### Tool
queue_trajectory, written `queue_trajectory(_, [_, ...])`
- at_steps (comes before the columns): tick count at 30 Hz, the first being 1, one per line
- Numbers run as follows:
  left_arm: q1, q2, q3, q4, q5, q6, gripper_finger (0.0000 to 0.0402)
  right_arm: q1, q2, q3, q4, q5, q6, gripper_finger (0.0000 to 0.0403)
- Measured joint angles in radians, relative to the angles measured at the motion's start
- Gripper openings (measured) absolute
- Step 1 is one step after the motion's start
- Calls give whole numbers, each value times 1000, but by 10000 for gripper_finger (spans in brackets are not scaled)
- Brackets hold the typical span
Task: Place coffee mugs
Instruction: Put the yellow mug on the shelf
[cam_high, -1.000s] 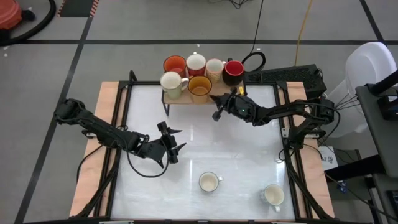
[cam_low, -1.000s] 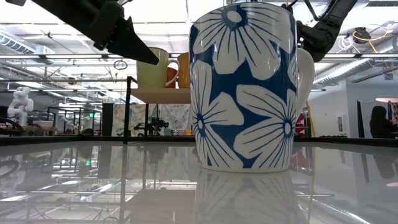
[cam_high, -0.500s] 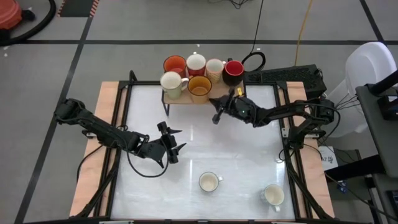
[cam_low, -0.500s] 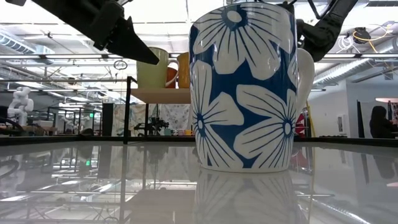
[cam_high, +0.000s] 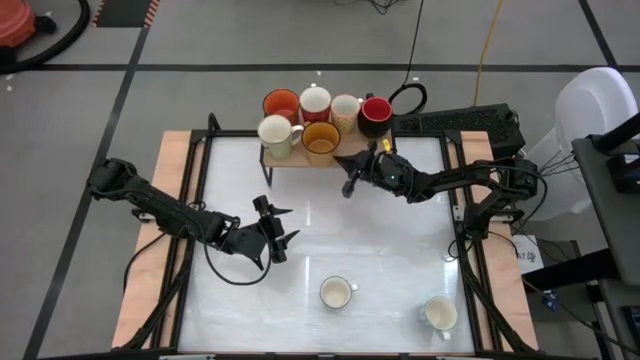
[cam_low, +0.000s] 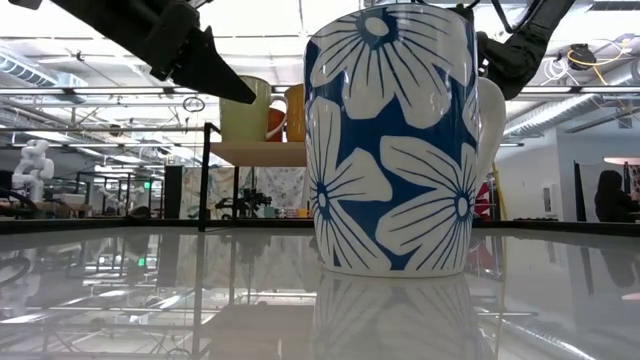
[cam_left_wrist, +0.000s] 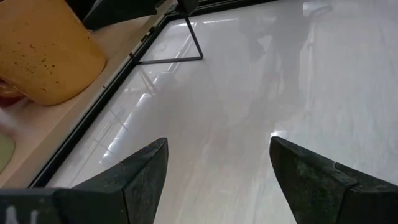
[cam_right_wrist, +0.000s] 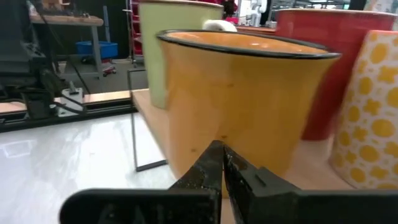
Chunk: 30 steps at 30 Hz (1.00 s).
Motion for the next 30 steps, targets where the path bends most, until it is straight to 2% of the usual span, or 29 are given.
queue_trajectory(25, [0, 0, 0, 37, 1, 14, 284, -19, 0, 0, 14, -7, -9, 0])
queue_trajectory(30, [0, 0, 0, 84, 61, 51, 284, -19, 0, 0, 21, -6, -8, 0])
